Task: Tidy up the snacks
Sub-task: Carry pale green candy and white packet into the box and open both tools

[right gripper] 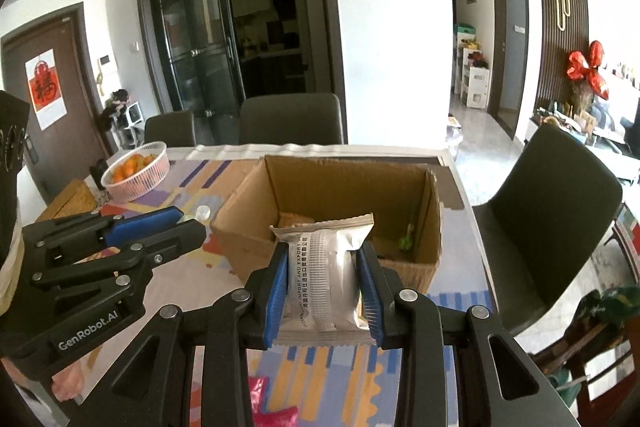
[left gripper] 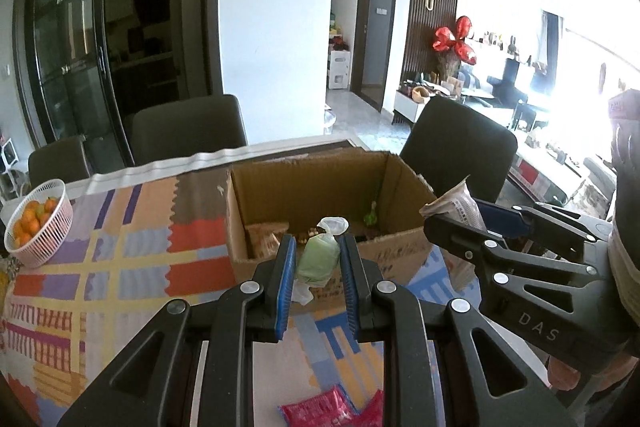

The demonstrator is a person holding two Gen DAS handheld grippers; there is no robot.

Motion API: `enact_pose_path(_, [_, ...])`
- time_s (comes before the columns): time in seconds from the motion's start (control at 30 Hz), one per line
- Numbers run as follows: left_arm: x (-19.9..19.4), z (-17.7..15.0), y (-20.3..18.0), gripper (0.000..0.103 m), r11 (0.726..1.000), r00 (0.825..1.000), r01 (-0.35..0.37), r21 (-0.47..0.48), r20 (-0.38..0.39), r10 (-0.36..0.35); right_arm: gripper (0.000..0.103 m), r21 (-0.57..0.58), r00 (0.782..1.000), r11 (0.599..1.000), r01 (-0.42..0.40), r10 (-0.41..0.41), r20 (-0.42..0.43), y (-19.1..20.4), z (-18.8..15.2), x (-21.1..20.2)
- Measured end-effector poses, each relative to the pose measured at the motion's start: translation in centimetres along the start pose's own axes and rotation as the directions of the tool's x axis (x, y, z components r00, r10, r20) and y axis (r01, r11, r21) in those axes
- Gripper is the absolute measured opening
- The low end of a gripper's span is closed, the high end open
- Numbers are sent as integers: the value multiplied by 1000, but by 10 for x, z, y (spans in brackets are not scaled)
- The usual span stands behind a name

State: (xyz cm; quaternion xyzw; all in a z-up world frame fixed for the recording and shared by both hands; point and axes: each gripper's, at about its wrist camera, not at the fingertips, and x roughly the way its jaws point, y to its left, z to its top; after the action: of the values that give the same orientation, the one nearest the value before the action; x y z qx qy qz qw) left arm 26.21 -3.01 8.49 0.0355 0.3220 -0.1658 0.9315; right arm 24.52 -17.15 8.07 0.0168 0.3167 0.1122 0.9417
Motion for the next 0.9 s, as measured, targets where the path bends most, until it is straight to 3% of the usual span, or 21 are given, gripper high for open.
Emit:
enact_pose_path(0.47, [28,32,20,23,1000,1000,-13,-20,1,13,35,-1,1000,1000,8,-8,3,-11,37,27])
enact_pose_path(0.9, [71,40,26,23,999,998,-12,-31,-54,11,35,-14,999,1000,27,-28,-23,-22,50,63])
